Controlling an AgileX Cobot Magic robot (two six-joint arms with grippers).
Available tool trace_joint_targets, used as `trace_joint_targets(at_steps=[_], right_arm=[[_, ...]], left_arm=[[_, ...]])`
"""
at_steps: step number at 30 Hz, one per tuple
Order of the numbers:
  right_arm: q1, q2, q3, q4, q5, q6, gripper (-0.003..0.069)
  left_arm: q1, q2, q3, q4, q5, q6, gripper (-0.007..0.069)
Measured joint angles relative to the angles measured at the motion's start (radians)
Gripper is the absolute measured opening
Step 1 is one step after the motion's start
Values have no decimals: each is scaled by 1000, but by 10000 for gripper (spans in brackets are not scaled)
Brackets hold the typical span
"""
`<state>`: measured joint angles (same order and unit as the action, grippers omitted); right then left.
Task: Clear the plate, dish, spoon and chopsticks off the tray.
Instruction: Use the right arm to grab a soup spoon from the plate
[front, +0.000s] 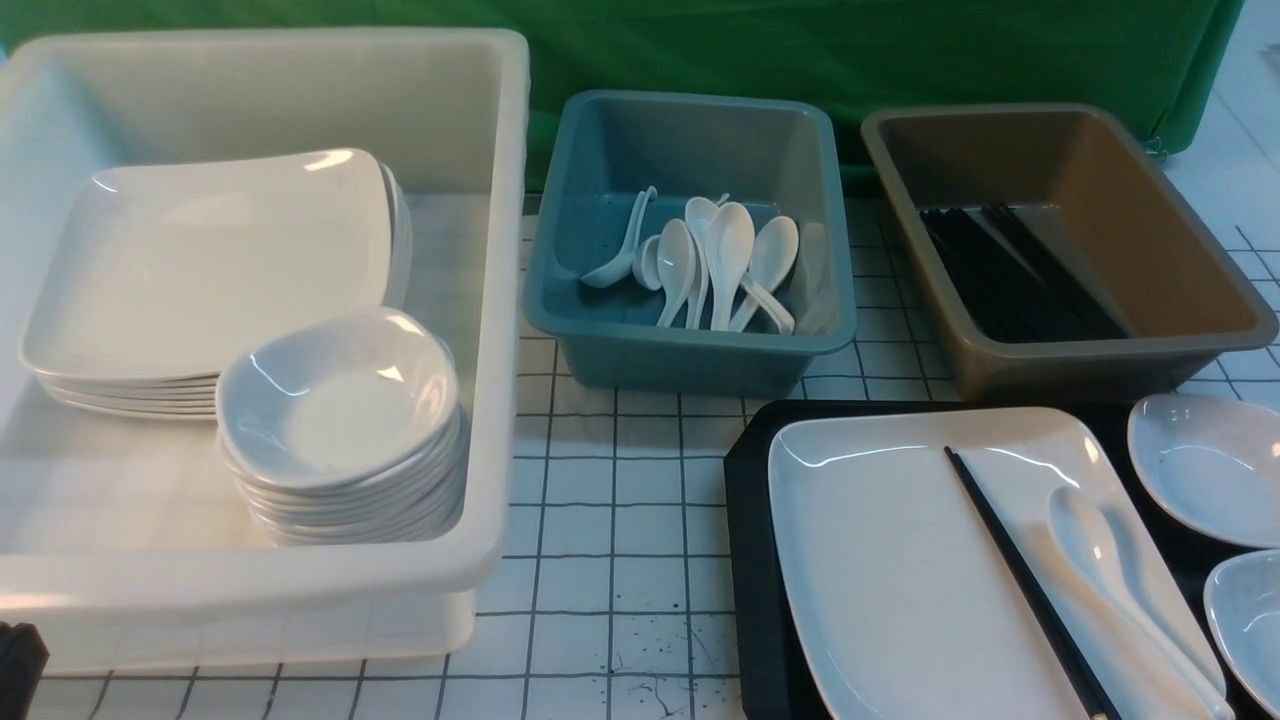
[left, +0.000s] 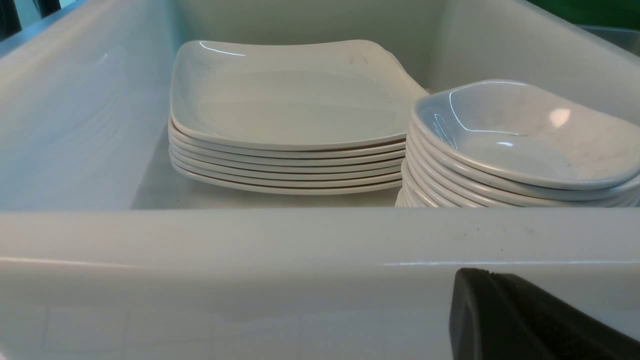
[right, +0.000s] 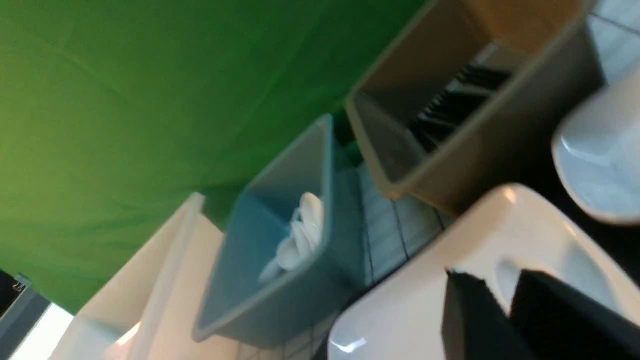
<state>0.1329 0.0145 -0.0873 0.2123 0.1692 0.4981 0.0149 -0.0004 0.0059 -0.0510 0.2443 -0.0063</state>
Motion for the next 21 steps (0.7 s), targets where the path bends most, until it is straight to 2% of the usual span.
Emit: trace_joint_targets(at_steps=[2,4,5,8,13,15,19,20,21], right_arm=[[12,65,-149,-61,41,-87,32],[16,157,-272,-135,129,-137,18],[16,169,-272,-135,129,-137,17],[17,439,-490,-271,422,-231,8],[18,766,-596,-305,649,-315,20],[18,911,-605,-307,660,-340,66],[18,1122,-619,-309,654,-384,240],[18,1143,-619,-309,652,-391,251],[18,1230,-636,-309,649,-422,332]], left_arm=[[0,0,0,0,0,0,21],[0,0,0,0,0,6,21],[0,0,0,0,0,6,21],[0,0,0,0,0,0,21],[0,0,0,0,0,0,21],[0,0,0,0,0,0,21],[0,0,0,0,0,0,21],[0,0,0,0,0,0,21],[0,0,0,0,0,0,21]])
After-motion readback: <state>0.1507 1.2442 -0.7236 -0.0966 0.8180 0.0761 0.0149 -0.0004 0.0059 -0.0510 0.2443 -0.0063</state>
